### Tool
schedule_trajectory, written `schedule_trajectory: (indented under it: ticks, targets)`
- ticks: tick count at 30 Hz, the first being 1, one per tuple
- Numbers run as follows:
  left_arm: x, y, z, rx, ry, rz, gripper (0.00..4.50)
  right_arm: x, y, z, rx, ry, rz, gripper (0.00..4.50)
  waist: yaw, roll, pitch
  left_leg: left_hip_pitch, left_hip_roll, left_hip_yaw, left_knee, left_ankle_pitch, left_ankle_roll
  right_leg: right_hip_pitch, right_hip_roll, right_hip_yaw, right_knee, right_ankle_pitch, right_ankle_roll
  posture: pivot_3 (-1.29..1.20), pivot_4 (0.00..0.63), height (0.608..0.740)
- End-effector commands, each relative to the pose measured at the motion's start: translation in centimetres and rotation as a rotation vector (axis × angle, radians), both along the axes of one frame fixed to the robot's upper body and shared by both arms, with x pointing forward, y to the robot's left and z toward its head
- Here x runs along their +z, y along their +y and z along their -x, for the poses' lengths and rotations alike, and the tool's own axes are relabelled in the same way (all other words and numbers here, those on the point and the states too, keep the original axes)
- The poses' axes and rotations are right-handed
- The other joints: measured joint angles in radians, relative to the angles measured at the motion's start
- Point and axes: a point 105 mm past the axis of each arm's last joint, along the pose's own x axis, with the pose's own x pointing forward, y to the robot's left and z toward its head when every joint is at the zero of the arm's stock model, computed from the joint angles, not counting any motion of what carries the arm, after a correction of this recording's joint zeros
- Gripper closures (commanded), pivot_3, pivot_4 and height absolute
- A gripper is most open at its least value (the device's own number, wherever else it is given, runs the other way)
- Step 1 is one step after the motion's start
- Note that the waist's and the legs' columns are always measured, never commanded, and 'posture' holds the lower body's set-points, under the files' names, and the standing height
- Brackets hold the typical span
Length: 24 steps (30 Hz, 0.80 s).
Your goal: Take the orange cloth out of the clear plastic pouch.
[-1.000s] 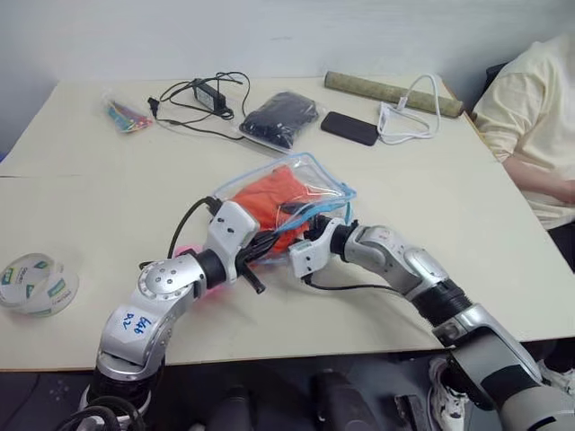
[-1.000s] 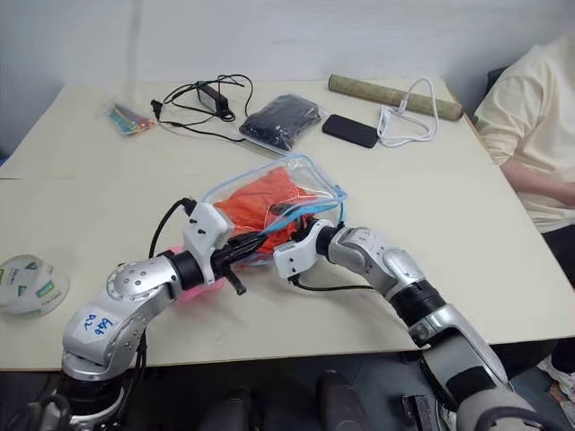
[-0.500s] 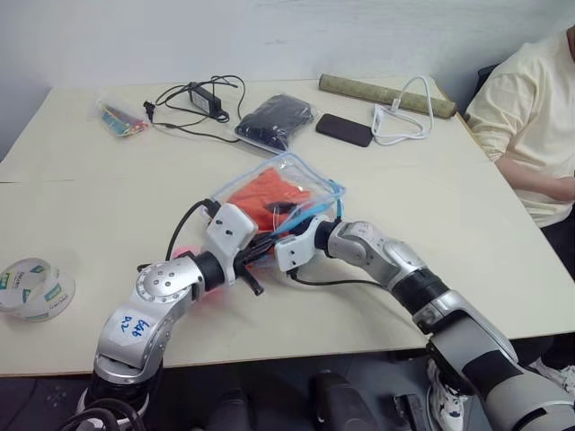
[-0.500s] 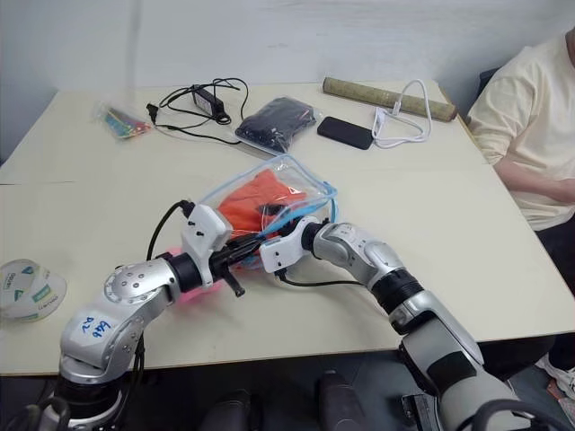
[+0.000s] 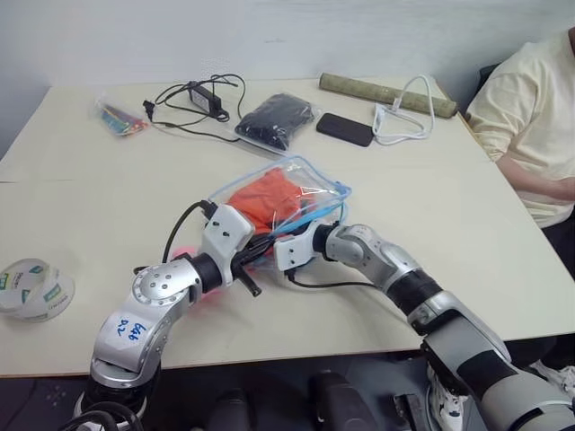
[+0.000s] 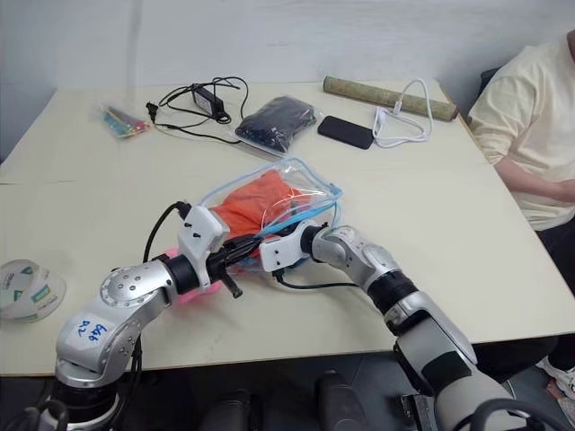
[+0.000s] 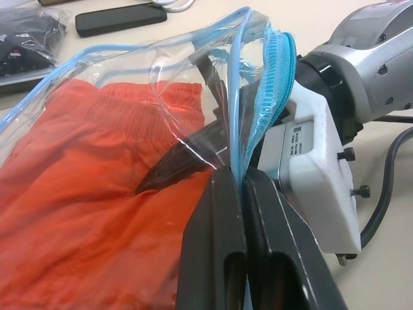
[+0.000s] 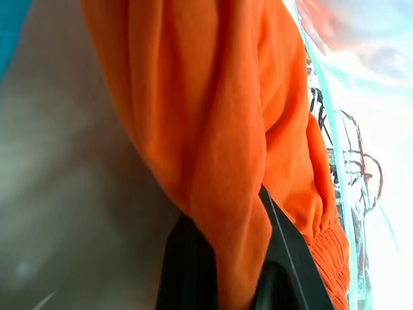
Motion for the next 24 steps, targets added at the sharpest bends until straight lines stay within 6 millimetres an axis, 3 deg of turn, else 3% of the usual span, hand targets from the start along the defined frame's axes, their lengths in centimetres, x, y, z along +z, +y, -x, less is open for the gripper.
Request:
schedule_trajectory:
  ticks: [1, 7, 11, 14, 20, 24]
  targets:
    - [0.8, 0.5, -0.6, 0.042, -0.08, -0.04, 4.5, 0.5, -0.7, 1.0, 0.062, -0.038, 0.041, 4.48, 0.003, 0.0, 0.0, 0.0, 0.0, -0.001, 0.0, 0.0, 0.0, 0.0, 0.0, 0.0, -0.001, 0.0, 0.0, 0.0, 0.15, 0.74]
    - [1.9, 1.2, -2.0, 0.123, -0.108, 0.035, 4.5, 2.0, -3.2, 1.2, 0.069, -0.101, 0.09, 4.48, 0.003, 0.0, 0.0, -0.001, -0.001, -0.001, 0.0, 0.0, 0.0, 0.0, -0.001, 0.0, -0.002, 0.0, 0.0, 0.0, 0.15, 0.74]
    - [2.2, 1.3, -2.4, 0.139, -0.106, 0.062, 4.5, 1.9, -3.9, 1.5, 0.095, -0.134, 0.146, 4.48, 0.001, 0.0, 0.0, -0.001, 0.0, -0.001, 0.0, 0.0, 0.0, 0.0, 0.0, 0.0, -0.002, 0.0, 0.0, 0.0, 0.15, 0.74]
    - [1.7, 1.5, -2.6, 0.147, -0.097, 0.037, 4.5, 1.6, -3.8, 2.4, 0.153, -0.151, 0.172, 4.48, -0.001, 0.0, 0.0, -0.001, 0.0, 0.0, -0.002, 0.0, 0.0, 0.0, 0.001, 0.0, -0.003, 0.0, 0.0, 0.0, 0.15, 0.74]
    - [0.5, 2.6, -3.6, 0.208, -0.082, -0.01, 4.5, 3.2, -4.6, 5.0, 0.302, -0.196, 0.169, 4.48, 0.003, 0.0, 0.0, -0.001, 0.0, 0.0, -0.001, 0.0, 0.0, 0.0, -0.001, 0.0, -0.004, 0.0, 0.0, 0.0, 0.15, 0.74]
    - [0.5, 3.3, -4.2, 0.25, -0.084, 0.009, 4.5, 2.1, -5.9, 6.6, 0.39, -0.145, 0.244, 4.48, 0.005, 0.0, 0.0, -0.001, 0.0, -0.001, -0.001, -0.001, 0.001, 0.001, -0.001, 0.0, -0.006, 0.0, 0.0, 0.0, 0.15, 0.74]
